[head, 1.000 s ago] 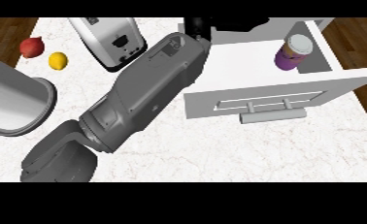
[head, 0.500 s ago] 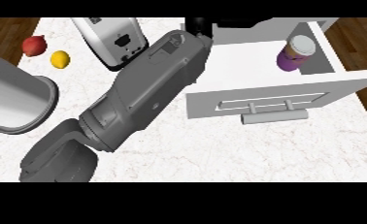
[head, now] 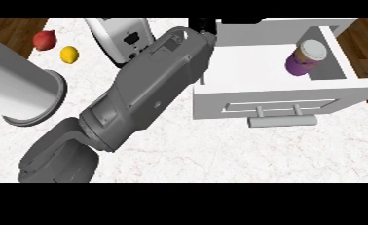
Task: Pick up the can, place it into the drawer and close the drawer
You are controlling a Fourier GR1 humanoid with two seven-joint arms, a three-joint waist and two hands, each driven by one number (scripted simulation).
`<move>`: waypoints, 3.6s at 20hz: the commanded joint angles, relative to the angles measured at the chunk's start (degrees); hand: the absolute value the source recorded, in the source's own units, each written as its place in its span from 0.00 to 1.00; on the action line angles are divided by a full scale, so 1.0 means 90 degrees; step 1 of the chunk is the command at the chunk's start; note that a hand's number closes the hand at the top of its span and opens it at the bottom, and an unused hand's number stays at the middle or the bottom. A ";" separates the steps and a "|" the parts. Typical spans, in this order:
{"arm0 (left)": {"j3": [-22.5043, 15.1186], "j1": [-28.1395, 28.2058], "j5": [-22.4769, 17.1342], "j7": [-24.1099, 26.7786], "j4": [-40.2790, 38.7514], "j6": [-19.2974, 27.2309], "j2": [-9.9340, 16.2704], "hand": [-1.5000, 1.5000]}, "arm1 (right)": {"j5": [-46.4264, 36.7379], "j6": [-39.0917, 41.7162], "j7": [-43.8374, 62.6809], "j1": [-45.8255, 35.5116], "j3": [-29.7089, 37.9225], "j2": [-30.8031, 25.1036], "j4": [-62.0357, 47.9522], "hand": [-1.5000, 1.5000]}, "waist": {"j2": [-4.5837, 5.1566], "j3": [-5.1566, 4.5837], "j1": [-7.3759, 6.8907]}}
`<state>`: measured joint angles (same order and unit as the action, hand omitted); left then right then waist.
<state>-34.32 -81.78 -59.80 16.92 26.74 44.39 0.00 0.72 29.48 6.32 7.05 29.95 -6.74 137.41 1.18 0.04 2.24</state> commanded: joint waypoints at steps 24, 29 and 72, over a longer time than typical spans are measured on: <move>-0.0053 0.0572 0.0492 -0.1036 0.1208 0.0265 0.0759 0.00 | -0.6799 -0.2514 -0.1246 -0.3712 -0.3658 -0.0290 -0.5489 0.00 | -0.0123 -0.0007 -0.0548; -0.0040 0.0845 0.0728 -0.1167 0.1693 0.0570 0.1002 0.00 | -0.7478 -0.3719 -0.1367 -0.3969 -0.3705 -0.0040 -0.6916 0.00 | -0.0120 -0.0001 -0.0487; 0.0193 0.2062 0.1534 -0.2823 0.4445 0.0426 0.2882 0.00 | -0.8414 -0.7432 -0.1315 -0.8425 -0.2024 -0.0924 -1.3861 0.00 | 0.0086 0.0007 -0.0929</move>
<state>-32.92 -64.81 -46.11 -8.26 65.40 48.62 25.31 -75.29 -36.59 -6.61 -65.41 10.67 -12.80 13.14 2.46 0.47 -5.82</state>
